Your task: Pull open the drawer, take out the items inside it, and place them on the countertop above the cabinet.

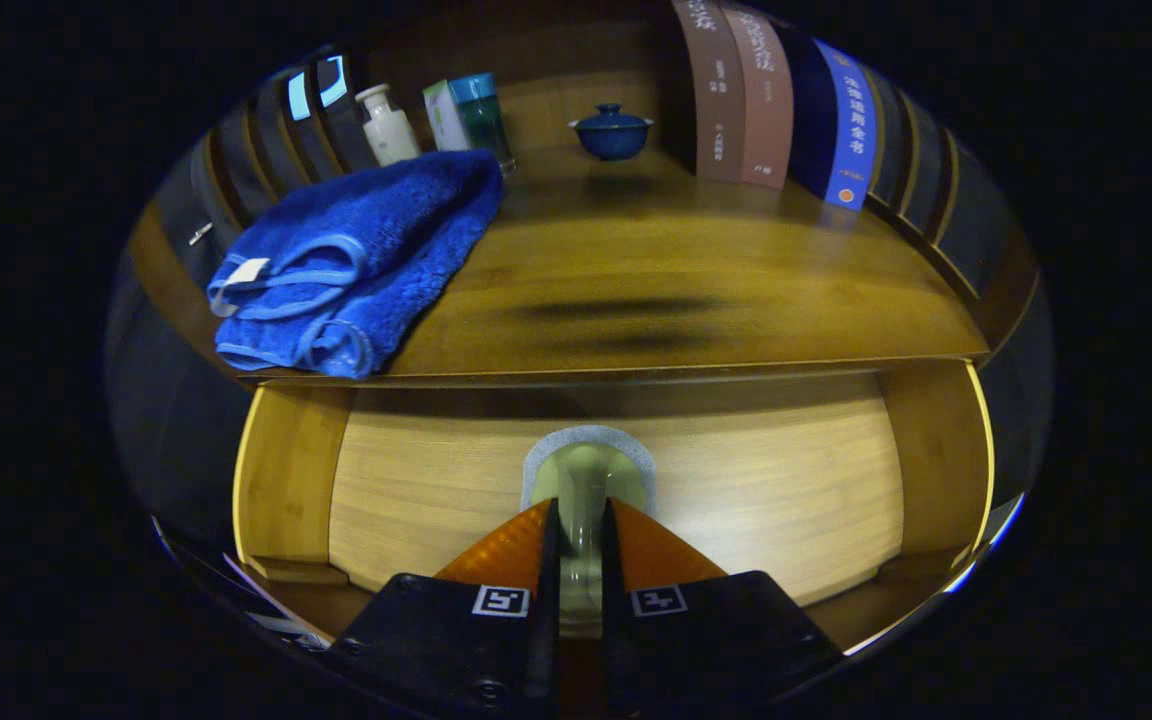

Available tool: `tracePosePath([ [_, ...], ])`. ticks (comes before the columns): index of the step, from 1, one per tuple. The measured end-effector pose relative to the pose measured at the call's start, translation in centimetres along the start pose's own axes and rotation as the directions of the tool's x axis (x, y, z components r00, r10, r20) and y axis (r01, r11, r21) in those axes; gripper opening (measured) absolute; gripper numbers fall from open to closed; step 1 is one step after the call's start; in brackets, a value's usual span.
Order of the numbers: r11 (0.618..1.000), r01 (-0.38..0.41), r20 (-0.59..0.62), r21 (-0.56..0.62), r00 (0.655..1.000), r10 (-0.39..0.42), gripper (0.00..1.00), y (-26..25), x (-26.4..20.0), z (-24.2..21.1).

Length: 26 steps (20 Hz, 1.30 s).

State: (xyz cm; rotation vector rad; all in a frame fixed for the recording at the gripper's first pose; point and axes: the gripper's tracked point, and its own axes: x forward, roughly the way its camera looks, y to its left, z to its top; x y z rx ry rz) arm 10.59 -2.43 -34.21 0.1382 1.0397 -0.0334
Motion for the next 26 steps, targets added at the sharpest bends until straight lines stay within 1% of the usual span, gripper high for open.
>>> tracePosePath([
  [3, 1.000, -0.017, 0.104, -0.012, 0.994, 0.018, 0.22, 0.4, -3.9, 0.8],
  [7, 0.998, -0.051, 0.240, 0.022, 0.970, 0.044, 0.22, 0.7, -8.7, 4.3],
  [9, 0.998, -0.063, 0.294, 0.028, 0.954, 0.052, 0.22, 0.6, -10.0, 6.9],
  [11, 0.999, -0.046, 0.324, 0.013, 0.945, 0.040, 0.22, 0.1, -10.2, 9.4],
  [15, 0.999, -0.053, 0.325, 0.012, 0.944, 0.046, 0.22, 0.4, -7.7, 14.3],
  [18, 0.998, -0.062, 0.287, 0.005, 0.956, 0.058, 0.22, 0.9, -4.9, 16.9],
  [20, 0.998, -0.055, 0.249, -0.004, 0.967, 0.054, 0.22, 1.0, -3.0, 18.0],
  [23, 0.999, -0.036, 0.233, 0.018, 0.972, 0.030, 0.22, 0.9, -0.6, 20.2],
  [25, 0.999, -0.009, 0.182, 0.036, 0.983, 0.002, 0.22, 0.1, 1.5, 20.4],
  [26, 0.999, -0.011, 0.171, 0.046, 0.985, 0.003, 0.22, 0.1, 2.1, 20.5],
])
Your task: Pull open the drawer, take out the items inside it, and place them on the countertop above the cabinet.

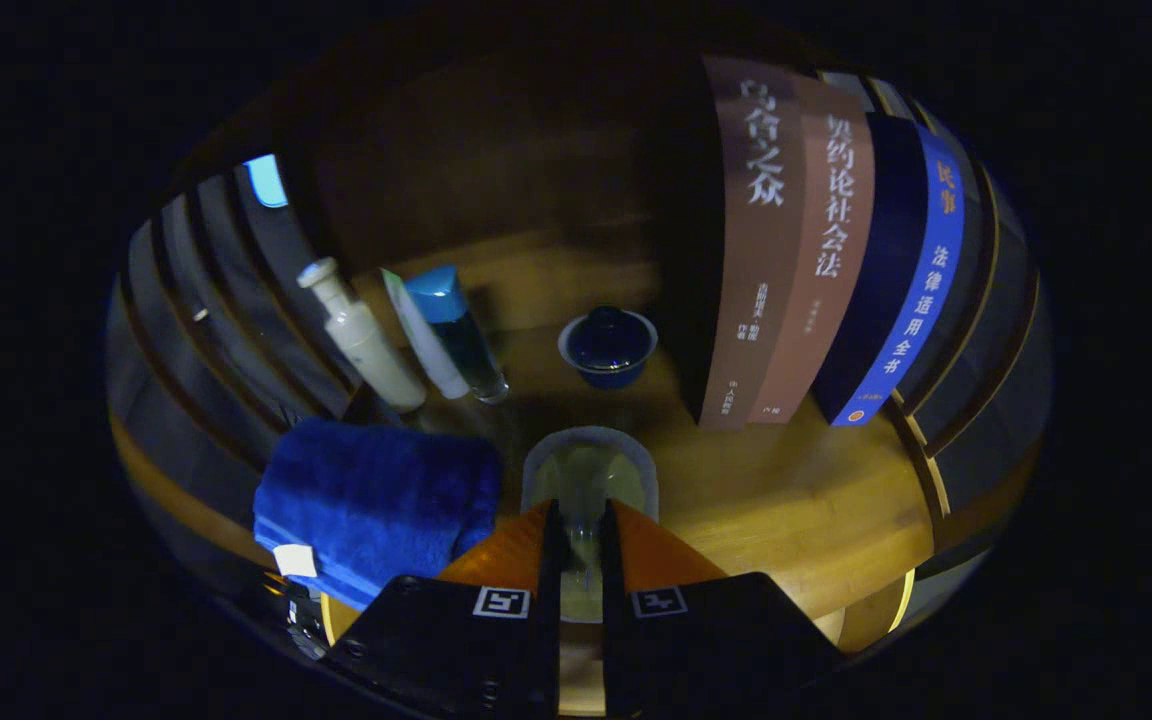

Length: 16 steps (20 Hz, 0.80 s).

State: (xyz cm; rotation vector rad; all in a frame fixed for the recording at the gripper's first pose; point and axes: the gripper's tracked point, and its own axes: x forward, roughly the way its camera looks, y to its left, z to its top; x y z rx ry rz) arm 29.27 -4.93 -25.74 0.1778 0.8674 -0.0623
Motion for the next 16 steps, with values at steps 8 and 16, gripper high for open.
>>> tracePosePath([
  [8, 1.000, -0.005, -0.004, 0.015, 1.000, 0.005, 0.83, -0.2, 1.9, -0.2],
  [16, 0.999, 0.005, 0.094, -0.043, 0.996, -0.001, 1.00, 0.6, -2.4, -0.9],
])
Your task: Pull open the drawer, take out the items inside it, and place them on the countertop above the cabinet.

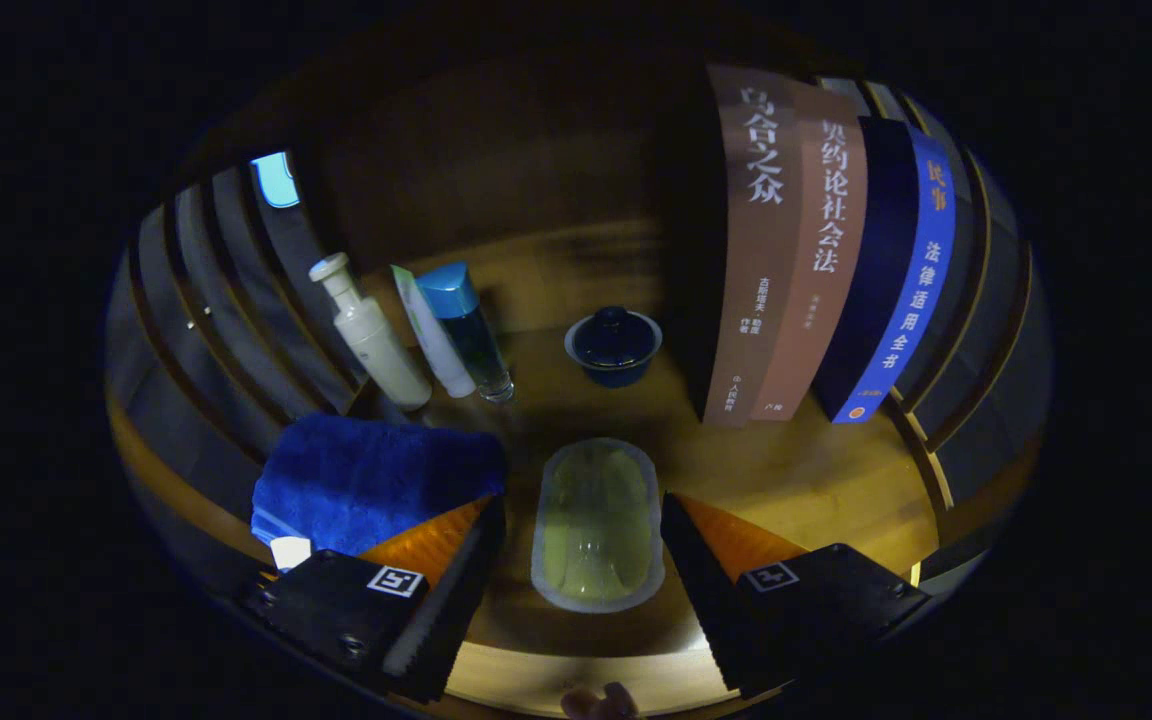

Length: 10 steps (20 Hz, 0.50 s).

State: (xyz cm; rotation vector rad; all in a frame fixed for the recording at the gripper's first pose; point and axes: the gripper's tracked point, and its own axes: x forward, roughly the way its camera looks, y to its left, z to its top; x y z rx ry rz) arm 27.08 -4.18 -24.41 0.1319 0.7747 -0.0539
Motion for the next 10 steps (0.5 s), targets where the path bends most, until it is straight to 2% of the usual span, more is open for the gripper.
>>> tracePosePath([
  [5, 0.995, 0.031, 0.204, -0.091, 0.979, -0.012, 1.00, 0.7, -6.7, -0.1],
  [10, 0.990, 0.046, 0.429, -0.136, 0.903, 0.017, 1.00, 1.3, -15.4, -1.1],
])
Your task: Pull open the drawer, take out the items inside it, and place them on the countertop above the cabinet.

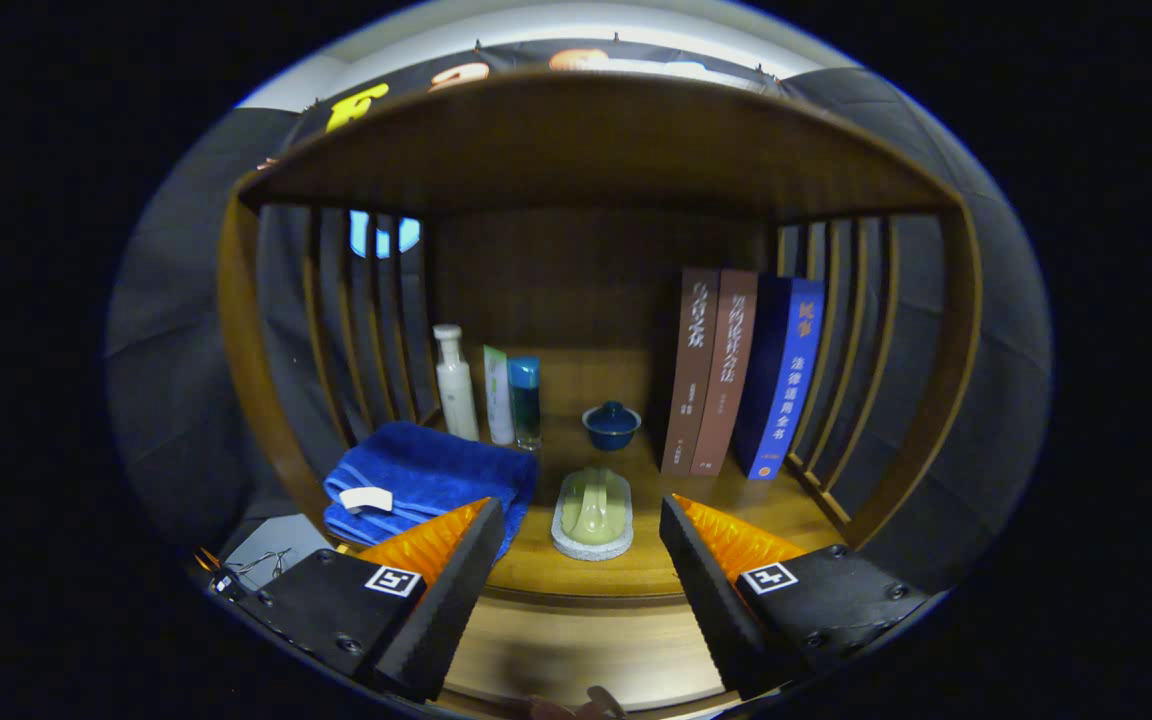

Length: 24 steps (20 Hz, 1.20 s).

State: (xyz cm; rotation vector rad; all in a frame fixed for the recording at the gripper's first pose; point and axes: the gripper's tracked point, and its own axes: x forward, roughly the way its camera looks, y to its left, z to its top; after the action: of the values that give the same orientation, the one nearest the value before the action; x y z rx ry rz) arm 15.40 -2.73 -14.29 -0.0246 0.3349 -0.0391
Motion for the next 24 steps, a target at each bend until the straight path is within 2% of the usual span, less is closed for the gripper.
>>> tracePosePath([
  [2, 1.000, -0.015, 0.064, 0.011, 0.998, 0.014, 1.00, -0.1, -3.5, -0.4],
  [6, 0.996, -0.016, 0.127, 0.091, 0.992, 0.004, 1.00, -1.0, -9.1, -4.7],
  [11, 0.998, 0.000, 0.172, 0.058, 0.985, -0.010, 0.99, -0.7, -13.0, -10.7],
  [17, 0.994, 0.029, 0.116, 0.104, 0.992, -0.041, 0.99, -0.6, -13.6, -18.9],
  [20, 0.989, 0.057, 0.091, 0.134, 0.993, -0.069, 0.99, -1.3, -12.8, -21.2],
  [24, 0.991, 0.053, 0.017, 0.125, 0.998, -0.056, 0.99, -1.1, -10.8, -23.9],
])
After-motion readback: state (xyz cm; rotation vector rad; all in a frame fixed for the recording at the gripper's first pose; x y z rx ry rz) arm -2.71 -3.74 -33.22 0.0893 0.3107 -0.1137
